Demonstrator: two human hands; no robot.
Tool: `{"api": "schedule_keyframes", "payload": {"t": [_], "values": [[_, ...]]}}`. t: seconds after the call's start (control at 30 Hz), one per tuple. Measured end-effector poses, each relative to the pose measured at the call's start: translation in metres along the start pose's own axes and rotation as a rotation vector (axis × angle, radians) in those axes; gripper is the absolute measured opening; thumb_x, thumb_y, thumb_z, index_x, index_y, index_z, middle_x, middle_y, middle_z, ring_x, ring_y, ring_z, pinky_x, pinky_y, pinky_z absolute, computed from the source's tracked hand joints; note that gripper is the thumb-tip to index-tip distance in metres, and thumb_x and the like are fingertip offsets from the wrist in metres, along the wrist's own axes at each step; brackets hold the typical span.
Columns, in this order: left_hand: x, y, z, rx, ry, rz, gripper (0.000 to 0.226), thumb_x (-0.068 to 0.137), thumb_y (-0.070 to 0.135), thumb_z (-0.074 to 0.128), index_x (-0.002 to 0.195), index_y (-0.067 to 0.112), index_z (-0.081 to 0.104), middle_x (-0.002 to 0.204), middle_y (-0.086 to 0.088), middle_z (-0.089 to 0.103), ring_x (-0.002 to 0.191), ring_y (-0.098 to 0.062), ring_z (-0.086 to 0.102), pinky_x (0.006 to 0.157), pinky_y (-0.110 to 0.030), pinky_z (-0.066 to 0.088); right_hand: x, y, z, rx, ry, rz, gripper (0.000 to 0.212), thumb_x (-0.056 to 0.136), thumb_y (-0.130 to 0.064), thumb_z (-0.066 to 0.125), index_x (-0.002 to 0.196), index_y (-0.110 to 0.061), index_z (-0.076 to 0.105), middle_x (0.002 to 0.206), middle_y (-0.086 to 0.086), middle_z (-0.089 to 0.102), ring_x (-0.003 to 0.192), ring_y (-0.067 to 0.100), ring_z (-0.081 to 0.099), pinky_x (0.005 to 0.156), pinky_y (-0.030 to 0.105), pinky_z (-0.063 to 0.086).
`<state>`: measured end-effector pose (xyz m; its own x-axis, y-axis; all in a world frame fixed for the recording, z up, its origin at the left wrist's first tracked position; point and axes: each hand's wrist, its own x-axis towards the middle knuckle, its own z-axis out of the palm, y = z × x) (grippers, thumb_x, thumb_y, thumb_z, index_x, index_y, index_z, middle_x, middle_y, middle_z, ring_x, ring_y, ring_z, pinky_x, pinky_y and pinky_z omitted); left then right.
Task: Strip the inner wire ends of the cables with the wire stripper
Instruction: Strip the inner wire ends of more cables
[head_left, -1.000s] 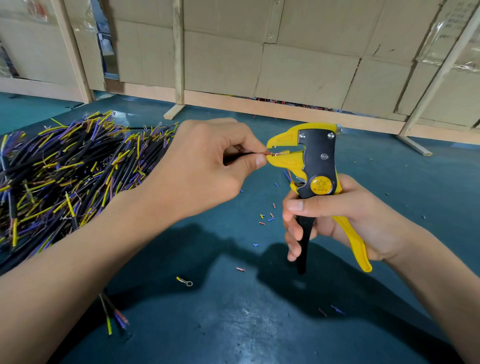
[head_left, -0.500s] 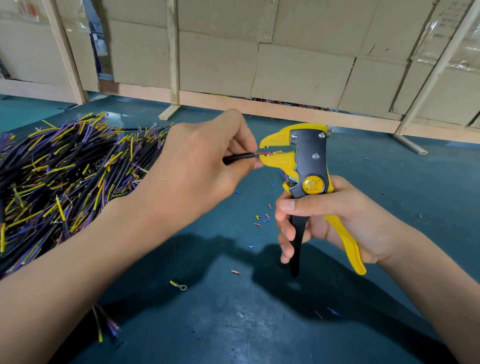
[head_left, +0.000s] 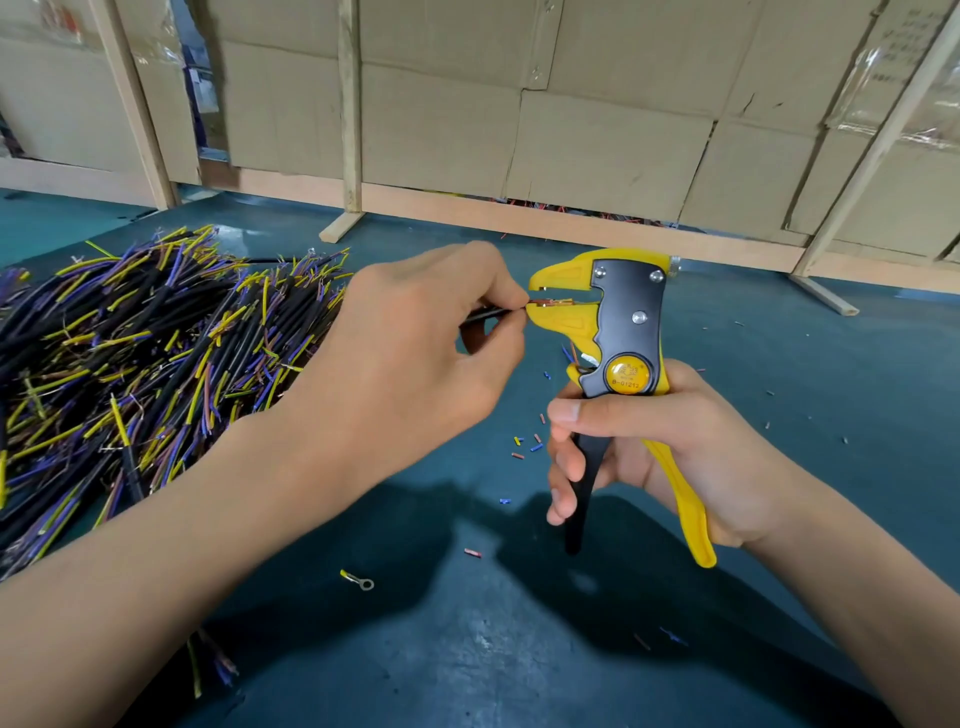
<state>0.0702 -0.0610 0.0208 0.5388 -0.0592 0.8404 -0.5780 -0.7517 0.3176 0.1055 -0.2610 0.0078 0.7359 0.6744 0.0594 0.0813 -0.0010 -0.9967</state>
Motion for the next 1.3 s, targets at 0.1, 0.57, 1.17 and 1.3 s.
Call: {"api": "schedule_keyframes", "payload": {"t": [0.1,0.57,1.17,1.3], "values": [[0.001,0.002,0.000,-0.145,-0.033,-0.149,0.005,0.087,0.015,0.069,0.084,0.015,0.073,0.070,0.008,0.069,0.060,-0.005,0.058,0.058,-0.019,0.046,-0.001,0.001,-0.001,0.000,0.003,-0.003,0.018,0.083,-0.017,0.072,0.075,-0.002,0.065,0.065,0.016,0.057,0.056,0.040,0.061,0.066,0.061,0.056],[0.006,0.002,-0.002,-0.459,-0.063,-0.357,0.008,0.088,0.008,0.074,0.081,0.011,0.076,0.062,0.009,0.067,0.053,-0.004,0.052,0.050,-0.012,0.037,0.000,0.004,-0.003,-0.045,-0.010,-0.054,0.026,0.084,-0.021,0.070,0.068,-0.002,0.062,0.064,0.014,0.058,0.056,0.038,0.062,0.067,0.059,0.057],[0.012,-0.003,-0.009,-0.505,-0.146,-0.309,0.007,0.089,0.004,0.073,0.089,0.009,0.068,0.078,-0.004,0.076,0.057,-0.016,0.064,0.061,-0.021,0.051,0.001,0.006,0.007,0.084,-0.006,-0.021,0.028,0.079,-0.014,0.070,0.059,-0.004,0.054,0.051,0.014,0.046,0.041,0.031,0.052,0.054,0.046,0.054],[0.013,-0.004,-0.012,-0.497,-0.171,-0.308,0.007,0.088,0.003,0.073,0.086,0.007,0.068,0.077,-0.006,0.075,0.056,-0.016,0.063,0.060,-0.022,0.051,0.001,0.006,0.008,0.106,-0.010,0.002,0.028,0.074,-0.016,0.070,0.058,-0.005,0.051,0.049,0.014,0.044,0.038,0.029,0.051,0.051,0.041,0.053]]}}
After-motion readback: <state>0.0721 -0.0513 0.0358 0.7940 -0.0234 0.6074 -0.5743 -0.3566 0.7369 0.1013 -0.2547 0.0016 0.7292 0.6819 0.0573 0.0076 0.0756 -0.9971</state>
